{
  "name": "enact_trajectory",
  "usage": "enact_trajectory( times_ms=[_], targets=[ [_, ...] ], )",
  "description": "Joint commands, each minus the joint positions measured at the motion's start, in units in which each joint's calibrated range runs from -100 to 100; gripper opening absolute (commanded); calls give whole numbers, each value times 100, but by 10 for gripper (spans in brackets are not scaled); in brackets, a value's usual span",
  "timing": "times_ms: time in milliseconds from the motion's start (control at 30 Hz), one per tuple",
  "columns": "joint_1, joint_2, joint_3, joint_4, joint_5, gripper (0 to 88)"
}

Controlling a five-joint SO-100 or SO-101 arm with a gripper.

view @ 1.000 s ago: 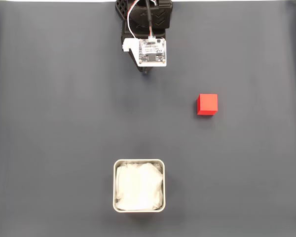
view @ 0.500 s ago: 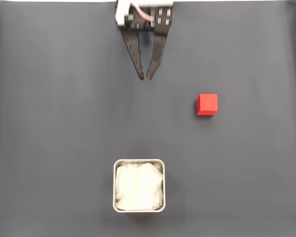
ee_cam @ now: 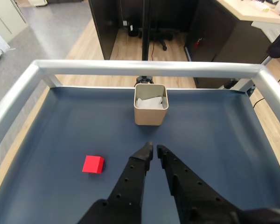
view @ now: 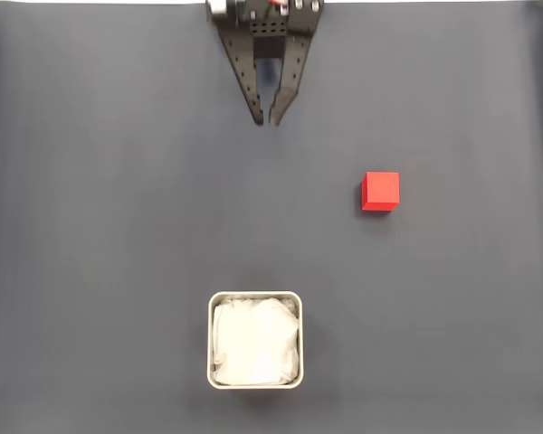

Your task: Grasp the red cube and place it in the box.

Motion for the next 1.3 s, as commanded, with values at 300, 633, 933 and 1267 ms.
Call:
enact_trajectory(
  times_ms=[300, 633, 933, 1267],
  targets=[
    [-486, 598, -474, 221, 142, 0],
    [-1168, 789, -620, 229, 142, 0],
    [-1849, 797, -556, 229, 161, 2],
    [-2439, 789, -264, 213, 171, 4]
  ],
)
